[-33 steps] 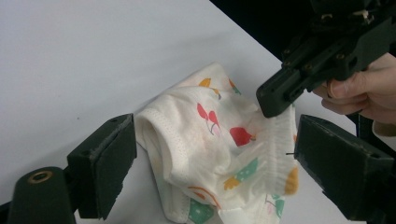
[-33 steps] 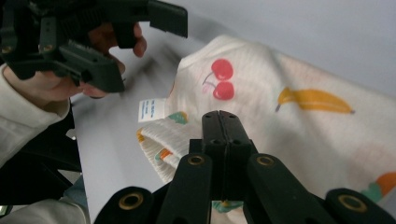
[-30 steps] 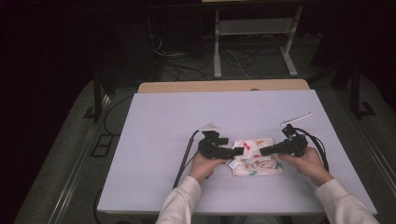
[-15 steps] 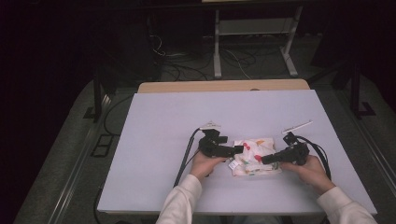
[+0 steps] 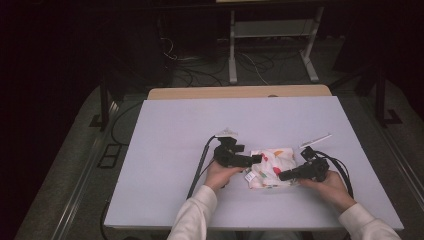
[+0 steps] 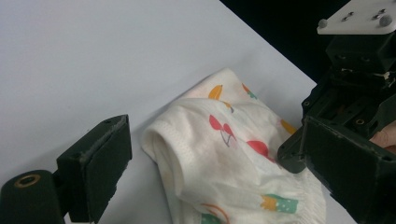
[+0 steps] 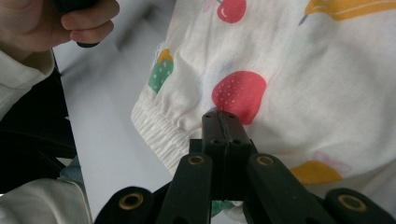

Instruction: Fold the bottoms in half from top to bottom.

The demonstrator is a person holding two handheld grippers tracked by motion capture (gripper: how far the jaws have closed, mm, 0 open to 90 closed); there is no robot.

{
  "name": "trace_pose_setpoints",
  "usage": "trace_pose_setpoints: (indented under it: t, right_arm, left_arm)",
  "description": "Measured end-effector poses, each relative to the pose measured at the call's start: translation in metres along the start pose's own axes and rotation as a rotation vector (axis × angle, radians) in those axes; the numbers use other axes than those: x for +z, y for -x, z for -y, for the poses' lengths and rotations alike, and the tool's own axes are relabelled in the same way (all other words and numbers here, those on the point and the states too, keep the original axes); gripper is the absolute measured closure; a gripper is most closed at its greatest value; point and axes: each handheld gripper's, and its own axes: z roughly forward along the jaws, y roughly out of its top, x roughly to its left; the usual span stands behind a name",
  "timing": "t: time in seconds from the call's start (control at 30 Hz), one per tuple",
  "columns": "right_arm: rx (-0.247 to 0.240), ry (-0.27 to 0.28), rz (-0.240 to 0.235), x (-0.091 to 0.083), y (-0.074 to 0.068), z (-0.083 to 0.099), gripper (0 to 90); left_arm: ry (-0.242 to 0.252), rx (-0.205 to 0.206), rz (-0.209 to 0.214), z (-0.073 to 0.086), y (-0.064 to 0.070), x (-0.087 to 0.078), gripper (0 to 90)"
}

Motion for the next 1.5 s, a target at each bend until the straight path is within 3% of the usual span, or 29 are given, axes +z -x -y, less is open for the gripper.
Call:
trace_pose_setpoints:
  t: [0.37,0.5,0.6,0.77,0.9,1.17,1.5]
  right_arm:
    - [-0.026,0.040,0.019,-0.009,-0.003,-0.001,88.1]
    - [-0.037,0.062,0.030,-0.018,-0.004,-0.005,79.6]
    - [-0.045,0.076,0.052,-0.023,-0.006,-0.011,68.1]
    - [-0.032,0.098,0.077,-0.031,-0.003,-0.021,55.1]
    - [-0.021,0.104,0.056,-0.037,0.002,-0.029,41.1]
    - [-0.056,0.128,0.093,-0.044,0.007,-0.041,15.3]
    - [-0.042,0.143,0.133,-0.048,0.019,-0.051,5.3]
  left_arm:
    - [-0.010,0.016,0.013,-0.005,0.002,0.001,8.6]
    - [-0.017,0.027,0.013,-0.007,0.002,-0.001,8.6]
    - [-0.022,0.035,0.016,-0.010,0.003,-0.001,8.6]
    - [-0.035,0.049,0.027,-0.017,0.004,-0.002,7.6]
    - [-0.046,0.055,0.025,-0.022,0.003,-0.003,7.2]
    - [-0.051,0.045,0.022,-0.029,-0.001,-0.004,6.4]
    - [-0.058,0.016,0.002,-0.032,-0.015,-0.005,5.8]
